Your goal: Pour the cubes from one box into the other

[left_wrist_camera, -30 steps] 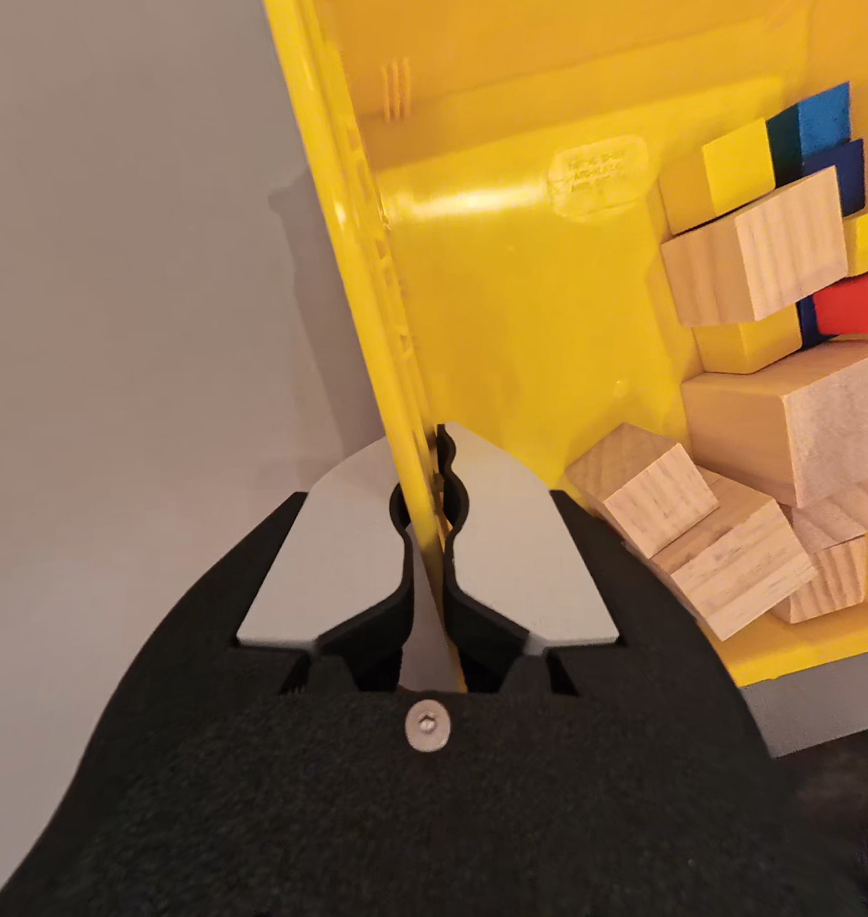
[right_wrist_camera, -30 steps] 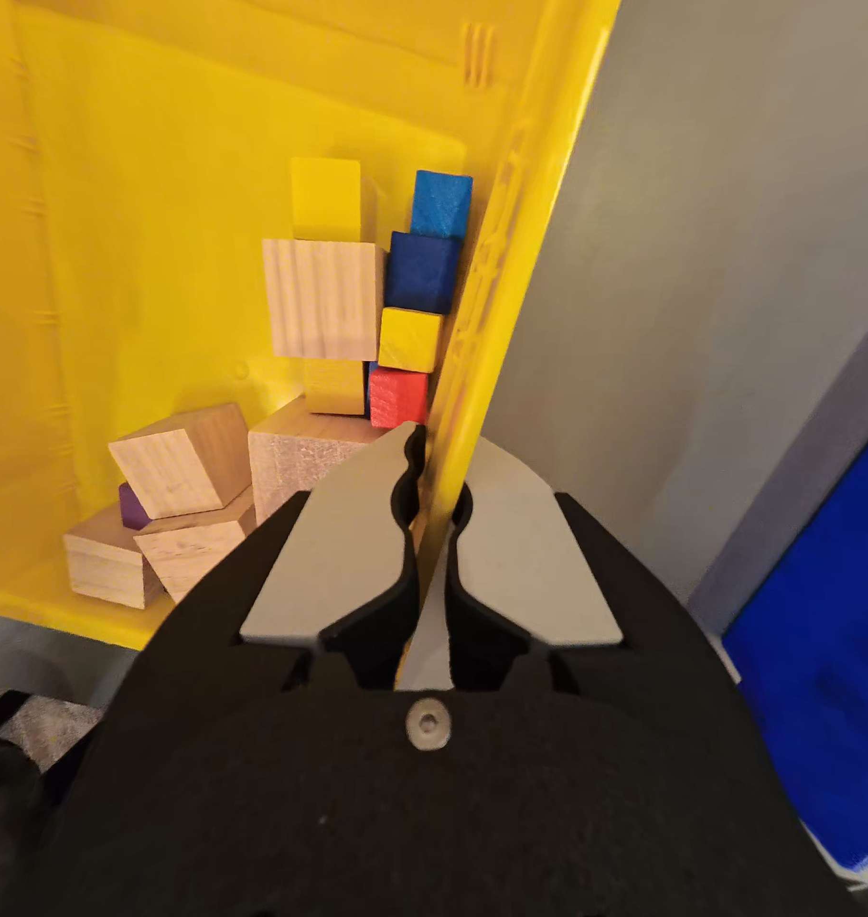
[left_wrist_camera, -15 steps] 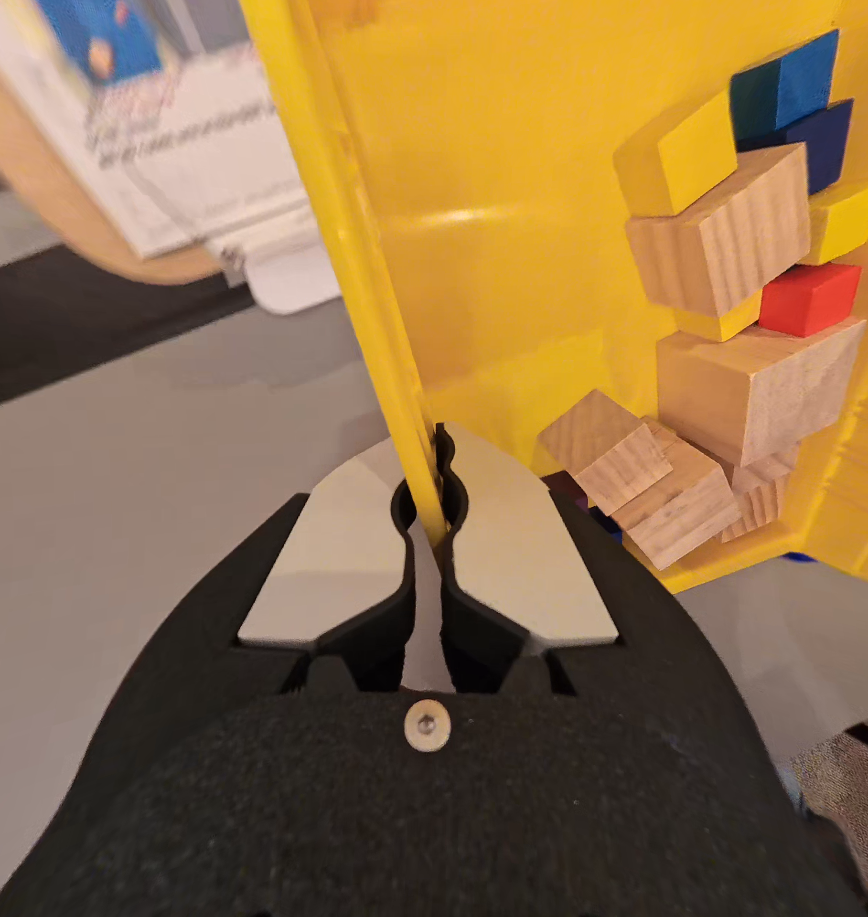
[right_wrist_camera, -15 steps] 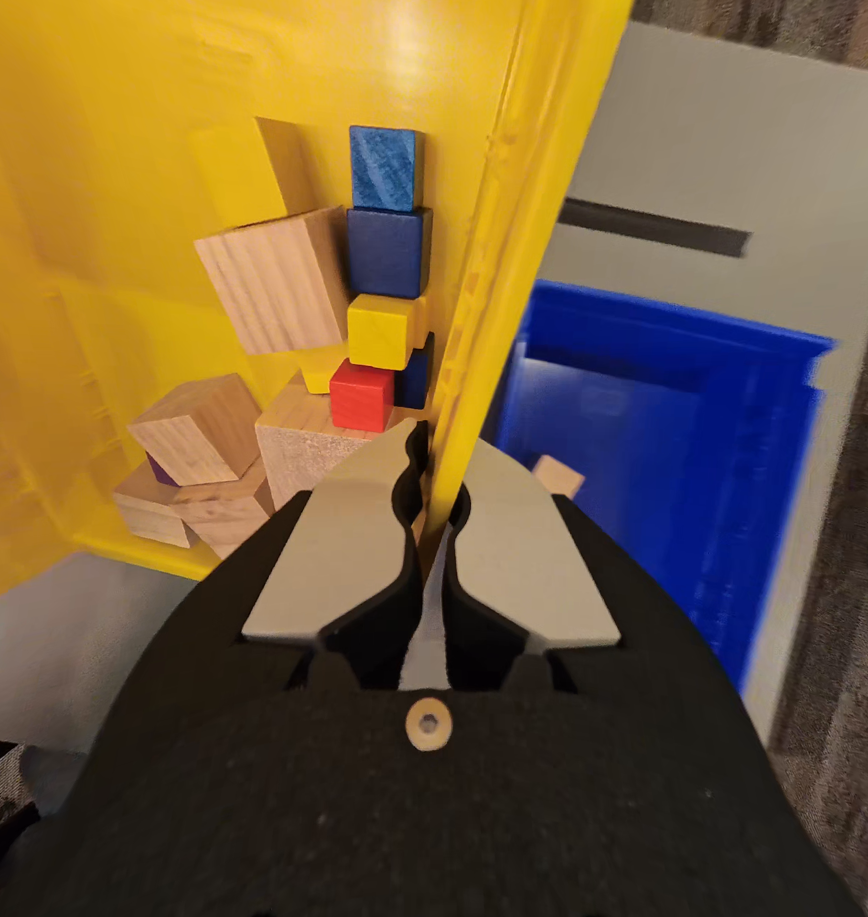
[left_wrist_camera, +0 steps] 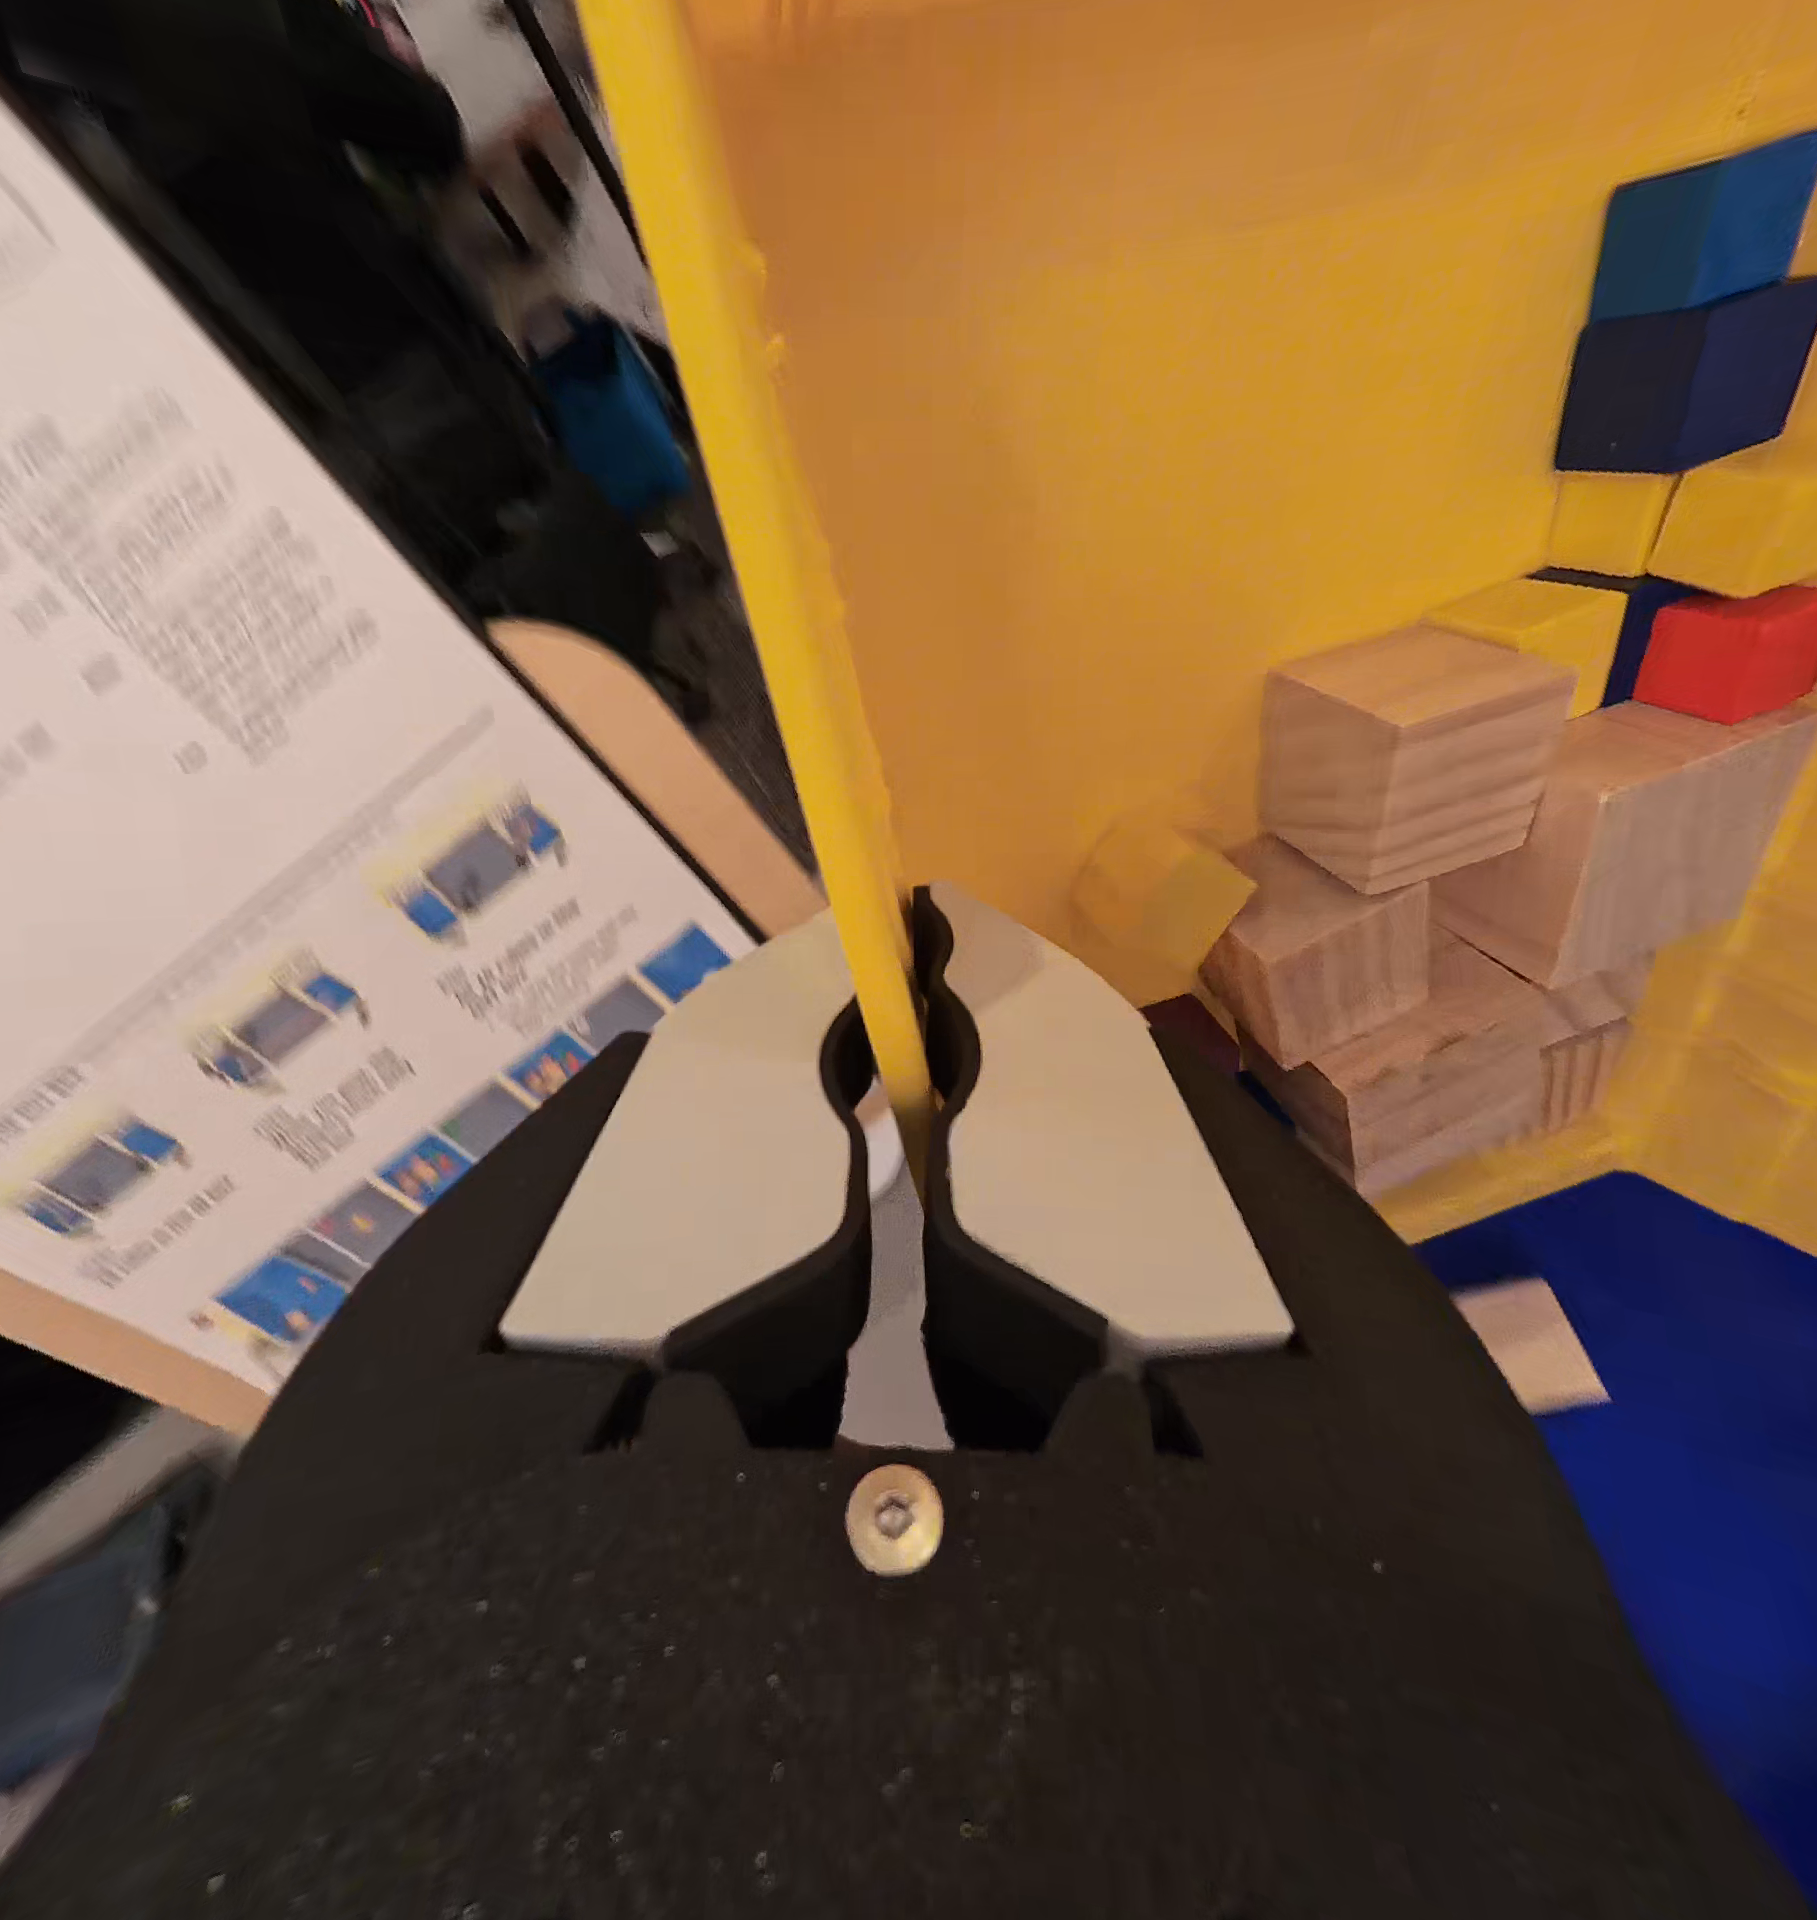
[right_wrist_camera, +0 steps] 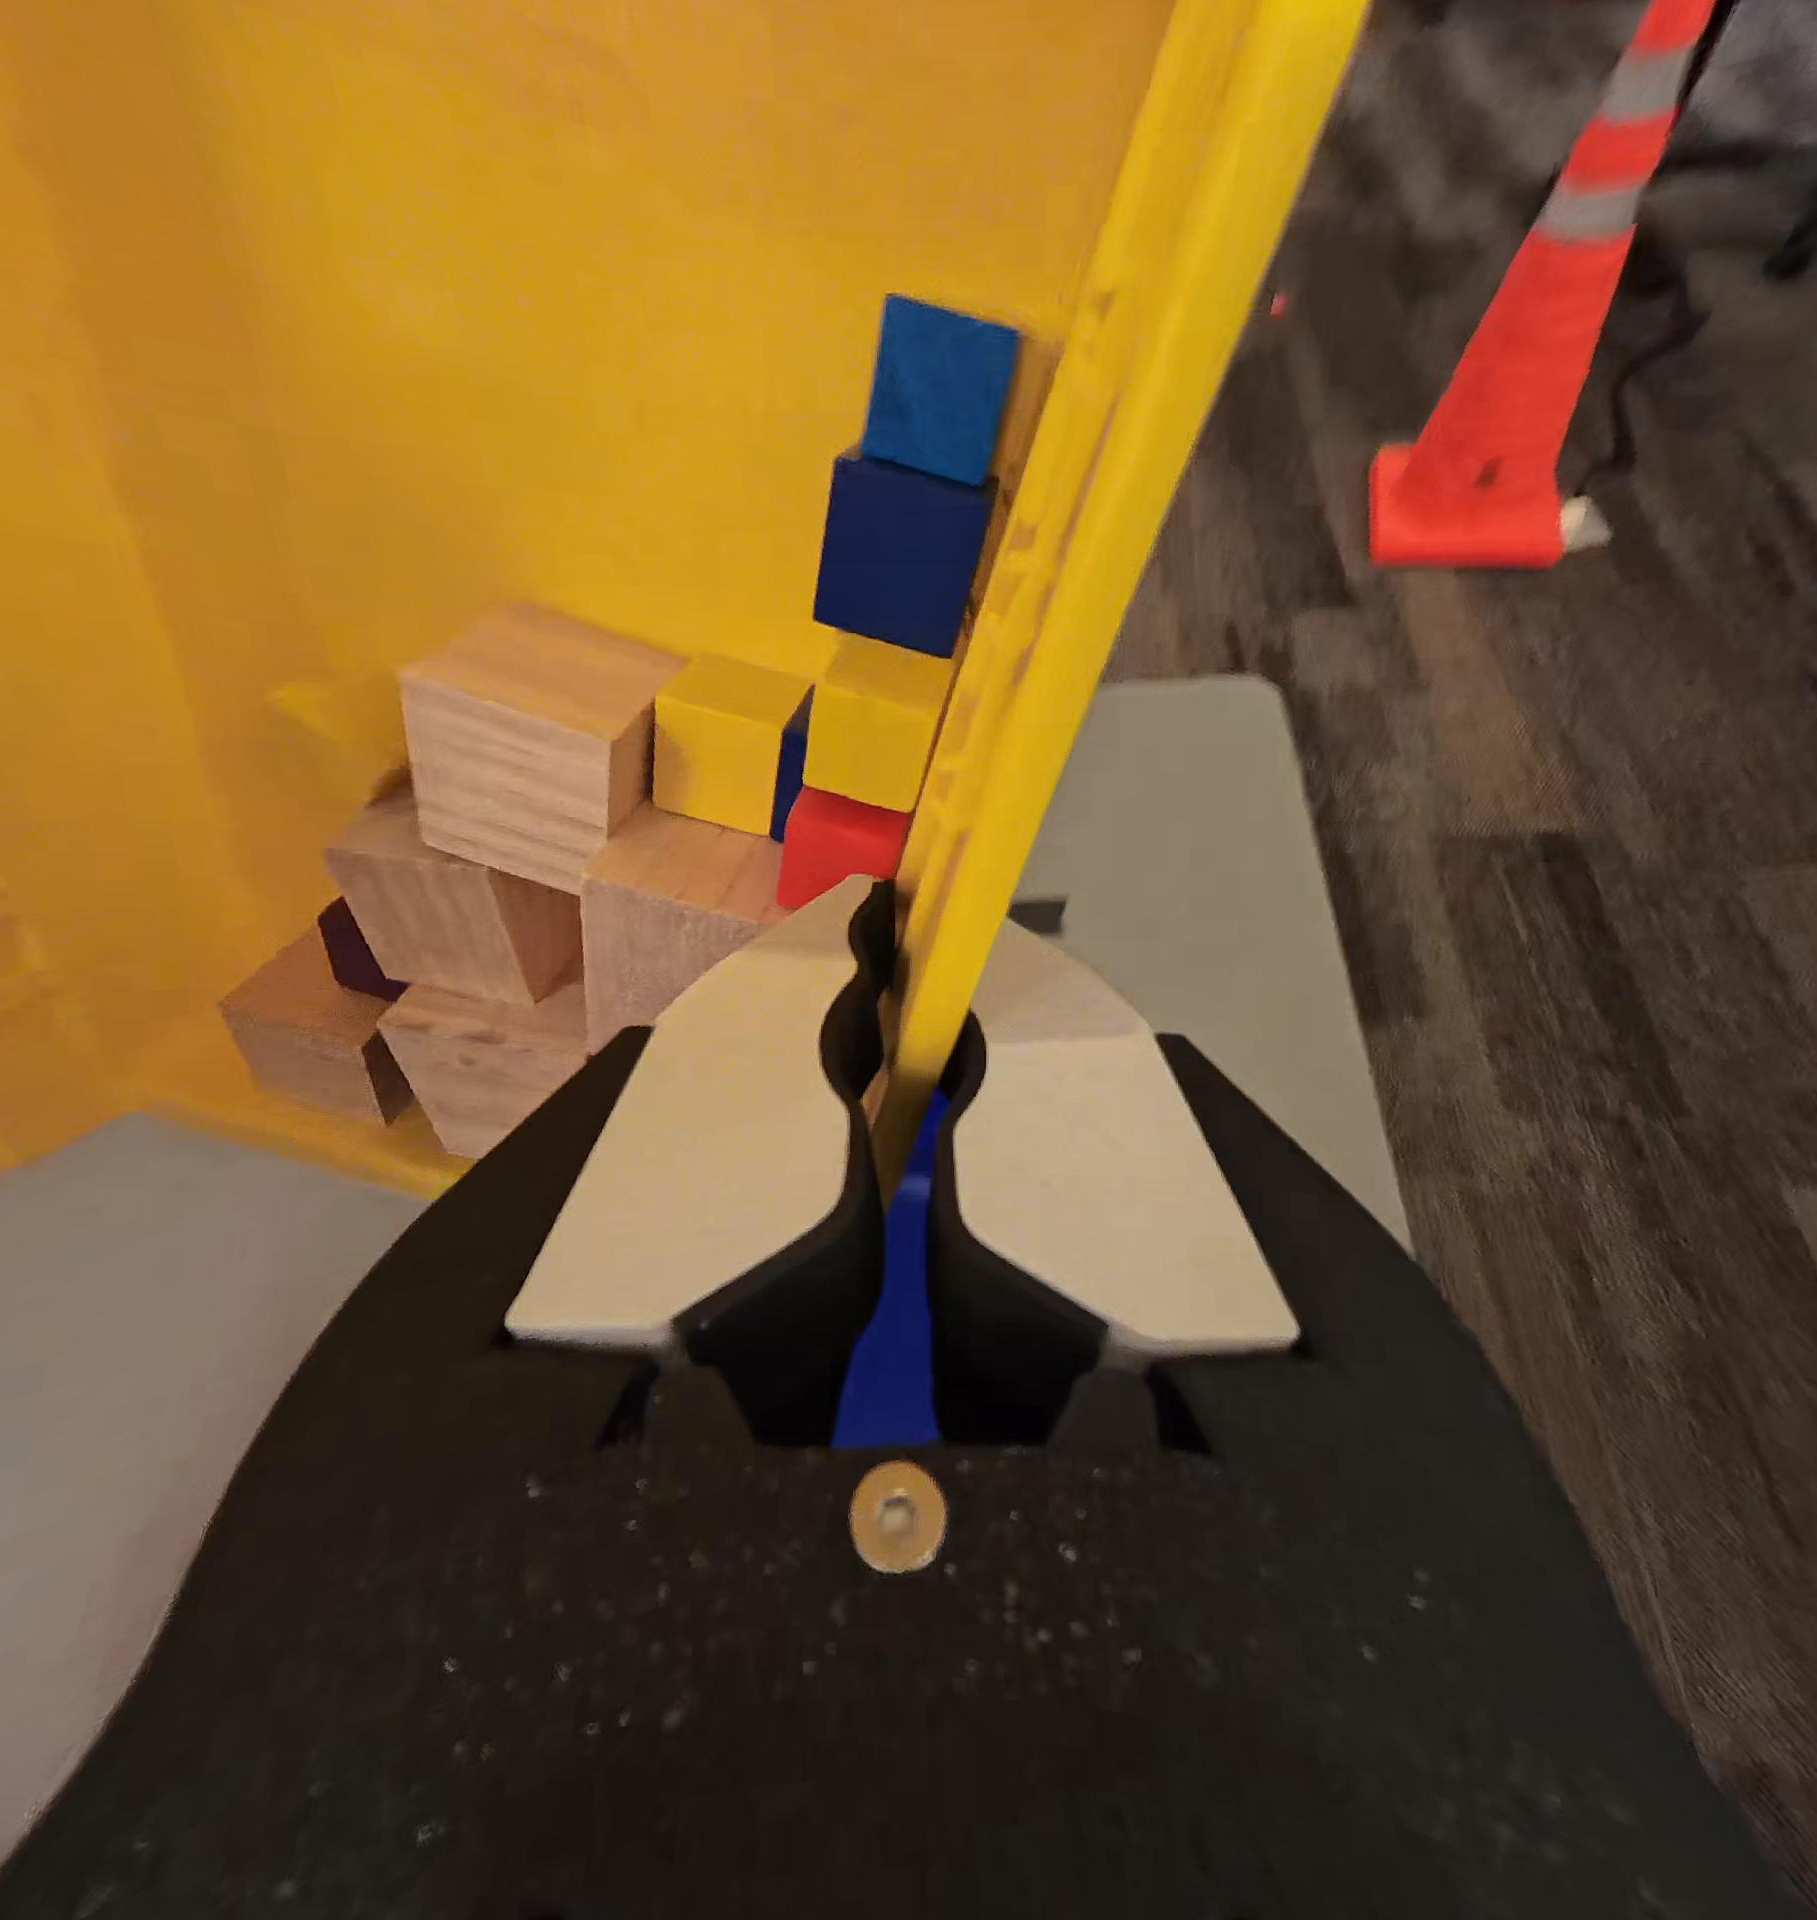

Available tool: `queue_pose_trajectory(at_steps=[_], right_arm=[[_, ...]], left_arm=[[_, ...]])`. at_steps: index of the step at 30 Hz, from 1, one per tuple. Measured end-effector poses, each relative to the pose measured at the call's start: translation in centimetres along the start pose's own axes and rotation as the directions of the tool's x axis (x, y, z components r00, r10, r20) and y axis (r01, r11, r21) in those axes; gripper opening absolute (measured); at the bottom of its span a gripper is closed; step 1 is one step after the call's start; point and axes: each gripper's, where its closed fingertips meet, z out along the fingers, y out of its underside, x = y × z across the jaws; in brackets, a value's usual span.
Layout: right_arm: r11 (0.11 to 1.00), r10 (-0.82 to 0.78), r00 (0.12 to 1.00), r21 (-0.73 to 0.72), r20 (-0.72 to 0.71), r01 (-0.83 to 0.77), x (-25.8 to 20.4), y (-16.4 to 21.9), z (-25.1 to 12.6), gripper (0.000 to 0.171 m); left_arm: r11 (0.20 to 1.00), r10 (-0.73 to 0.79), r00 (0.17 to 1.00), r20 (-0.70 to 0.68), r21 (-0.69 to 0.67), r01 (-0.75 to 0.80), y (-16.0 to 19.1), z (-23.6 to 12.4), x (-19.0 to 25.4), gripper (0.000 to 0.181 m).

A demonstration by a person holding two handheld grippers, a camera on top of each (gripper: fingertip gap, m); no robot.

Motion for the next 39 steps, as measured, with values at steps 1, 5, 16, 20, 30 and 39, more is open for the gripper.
queue_pose_trajectory(at_steps=[1,5,16,20,30,39], right_arm=[[0.998,0.004,1.0,0.065,-0.013,-0.003,0.8,-0.5,0.1,0.004],[0.959,0.017,0.999,0.285,-0.032,-0.007,2.7,-2.2,-0.4,0.004],[0.909,-0.059,0.996,0.409,-0.06,0.078,2.6,0.9,-2.1,0.004],[0.937,-0.05,0.997,0.341,-0.066,0.07,3.2,2.8,-1.0,0.005],[0.885,-0.165,0.983,0.429,-0.076,0.182,2.7,1.5,-1.4,0.005],[0.849,-0.327,0.928,0.377,-0.177,0.371,0.5,-0.3,-0.5,0.005]], left_arm=[[0.998,0.038,0.998,0.042,0.052,-0.04,-1.1,0.0,0.4,0.005],[0.964,0.074,0.986,0.148,0.244,-0.109,-3.9,-0.8,1.6,0.005],[0.896,0.041,0.971,0.235,0.421,-0.14,-0.2,-2.9,4.0,0.004],[0.908,0.017,0.979,0.202,0.407,-0.1,1.1,-1.0,4.9,0.004],[0.855,-0.052,0.963,0.263,0.51,-0.093,1.7,-2.5,4.7,0.004],[0.854,-0.19,0.959,0.211,0.517,0.055,4.2,-0.6,2.4,0.005]])
